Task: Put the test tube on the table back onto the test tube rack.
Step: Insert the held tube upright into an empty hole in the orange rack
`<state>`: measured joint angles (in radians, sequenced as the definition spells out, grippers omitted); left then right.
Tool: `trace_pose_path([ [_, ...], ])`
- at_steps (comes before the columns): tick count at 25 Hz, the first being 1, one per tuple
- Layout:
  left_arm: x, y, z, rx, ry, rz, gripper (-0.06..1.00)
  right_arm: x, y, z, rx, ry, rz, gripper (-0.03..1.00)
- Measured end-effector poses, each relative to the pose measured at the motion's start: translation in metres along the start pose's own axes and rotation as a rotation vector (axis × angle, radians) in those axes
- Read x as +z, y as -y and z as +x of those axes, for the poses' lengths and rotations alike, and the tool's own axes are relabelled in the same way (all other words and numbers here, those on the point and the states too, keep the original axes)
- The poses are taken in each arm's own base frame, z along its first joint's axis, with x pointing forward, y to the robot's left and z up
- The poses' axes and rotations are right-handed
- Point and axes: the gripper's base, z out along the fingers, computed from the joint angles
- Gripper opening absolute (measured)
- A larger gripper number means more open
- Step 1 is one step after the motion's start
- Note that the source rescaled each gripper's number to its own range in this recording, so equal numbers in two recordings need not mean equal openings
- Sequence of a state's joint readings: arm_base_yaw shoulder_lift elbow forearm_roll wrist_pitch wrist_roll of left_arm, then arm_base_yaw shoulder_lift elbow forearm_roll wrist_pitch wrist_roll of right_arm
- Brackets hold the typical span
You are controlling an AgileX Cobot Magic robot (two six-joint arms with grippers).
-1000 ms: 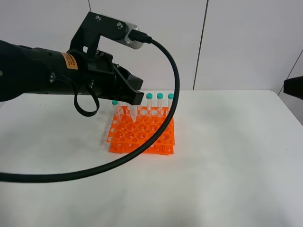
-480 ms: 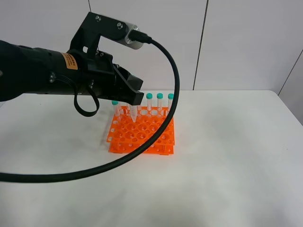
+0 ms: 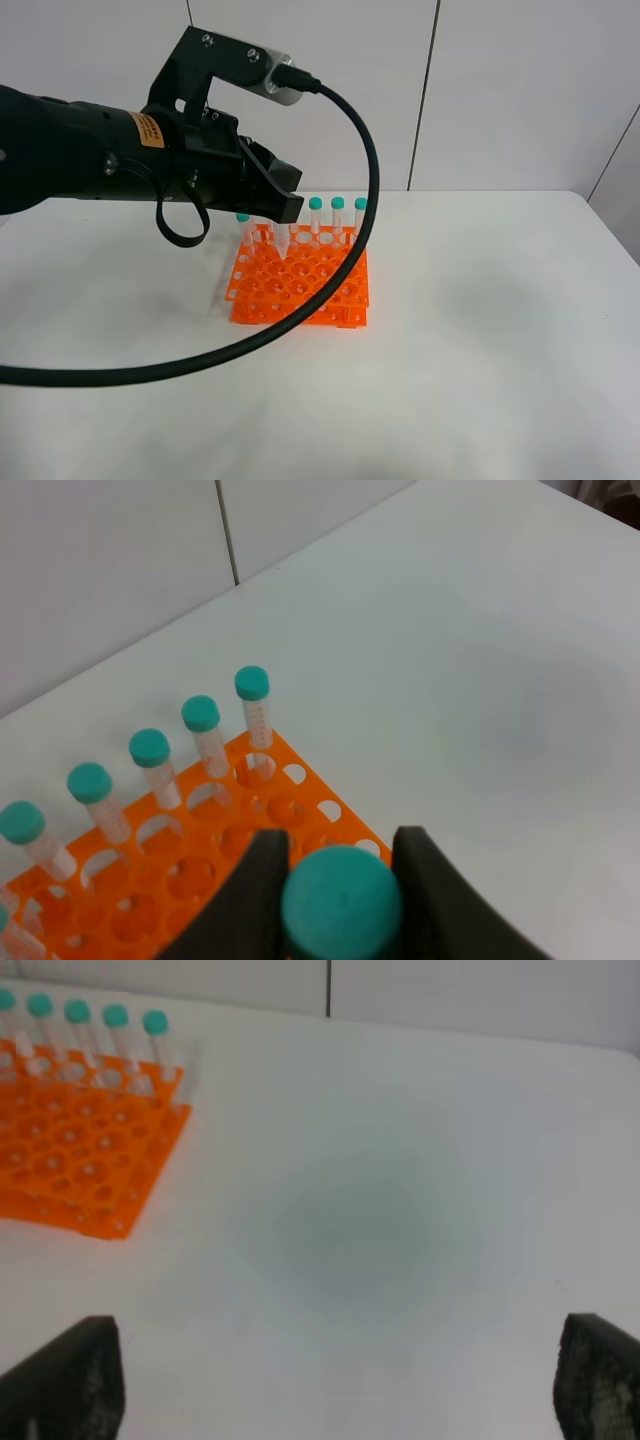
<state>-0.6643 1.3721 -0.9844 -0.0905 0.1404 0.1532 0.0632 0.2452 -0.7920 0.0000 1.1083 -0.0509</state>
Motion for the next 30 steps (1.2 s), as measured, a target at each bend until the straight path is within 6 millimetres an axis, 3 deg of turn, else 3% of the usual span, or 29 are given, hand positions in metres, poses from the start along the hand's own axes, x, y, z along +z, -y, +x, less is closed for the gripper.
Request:
trace_pose_path([
  [6,0.0,0.0,0.0,0.0,0.0,0.0,0.0,-0.013,0.0,0.017,-0.003,0.059,0.012,0.91],
  [16,0.0,0.0,0.001,0.0,-0.008,0.001,0.0,0.024,-0.002,0.066,0.006,-0.066,0.008,0.91],
  [30,0.0,0.0,0.002,0.0,-0.023,0.004,0.0,0.034,-0.002,0.068,0.027,-0.025,0.017,0.91],
])
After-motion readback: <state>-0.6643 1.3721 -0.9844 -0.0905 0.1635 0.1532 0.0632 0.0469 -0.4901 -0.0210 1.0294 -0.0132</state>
